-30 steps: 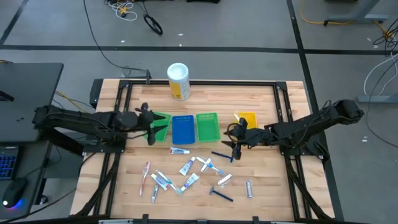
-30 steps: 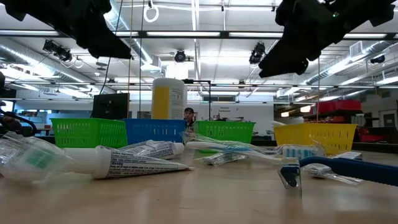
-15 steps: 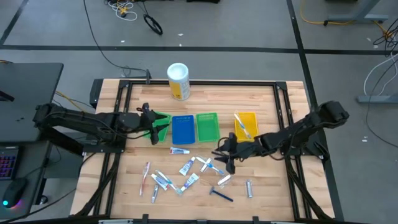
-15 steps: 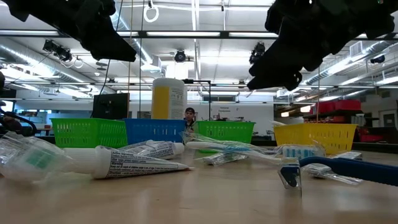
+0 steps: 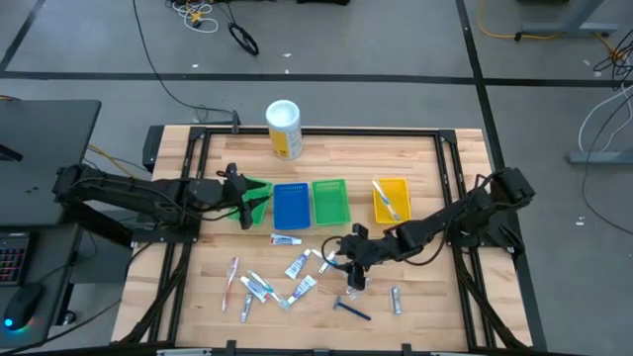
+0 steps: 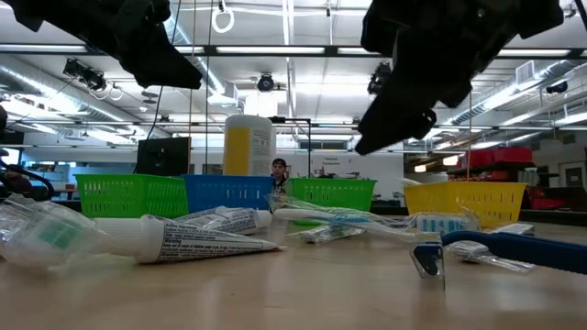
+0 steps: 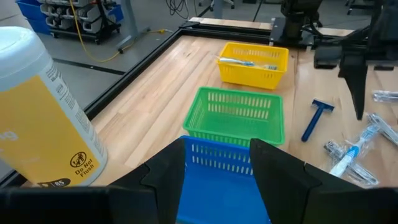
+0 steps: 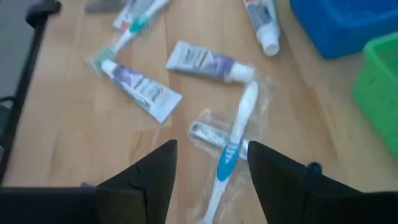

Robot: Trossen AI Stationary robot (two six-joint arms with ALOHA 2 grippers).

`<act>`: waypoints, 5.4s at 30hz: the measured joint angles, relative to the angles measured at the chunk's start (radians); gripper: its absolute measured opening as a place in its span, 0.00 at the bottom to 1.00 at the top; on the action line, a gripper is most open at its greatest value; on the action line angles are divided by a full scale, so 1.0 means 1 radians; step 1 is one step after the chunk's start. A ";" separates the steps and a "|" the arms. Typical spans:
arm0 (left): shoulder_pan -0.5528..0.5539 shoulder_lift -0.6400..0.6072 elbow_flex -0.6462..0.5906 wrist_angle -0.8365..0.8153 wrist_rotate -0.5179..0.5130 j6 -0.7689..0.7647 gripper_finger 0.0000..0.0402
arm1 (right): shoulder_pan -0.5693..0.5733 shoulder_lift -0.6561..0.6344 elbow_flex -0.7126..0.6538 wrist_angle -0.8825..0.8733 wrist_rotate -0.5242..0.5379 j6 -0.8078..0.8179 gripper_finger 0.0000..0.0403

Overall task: Pick & Place Travel size toiletries
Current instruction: Put the blue and white toothbrush into the yellow bin, then put the red and white toothbrush into the yellow bin

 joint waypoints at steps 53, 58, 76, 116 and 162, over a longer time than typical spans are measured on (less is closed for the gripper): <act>0.000 0.000 0.000 -0.002 0.015 0.011 0.47 | -0.002 0.091 -0.001 -0.061 -0.048 0.020 0.12; 0.000 0.000 0.000 -0.002 0.015 0.011 0.47 | -0.002 -0.004 -0.001 -0.133 0.007 0.027 0.12; 0.000 0.000 0.001 0.003 0.015 0.007 0.47 | -0.039 -0.379 0.000 -0.649 0.441 0.172 0.12; 0.000 0.000 0.001 0.038 0.011 0.007 0.47 | -0.340 -0.383 -0.336 -0.569 0.355 0.185 0.12; 0.000 0.000 0.000 -0.073 0.001 -0.181 0.47 | -0.362 -0.388 -0.216 -0.643 0.290 0.093 0.54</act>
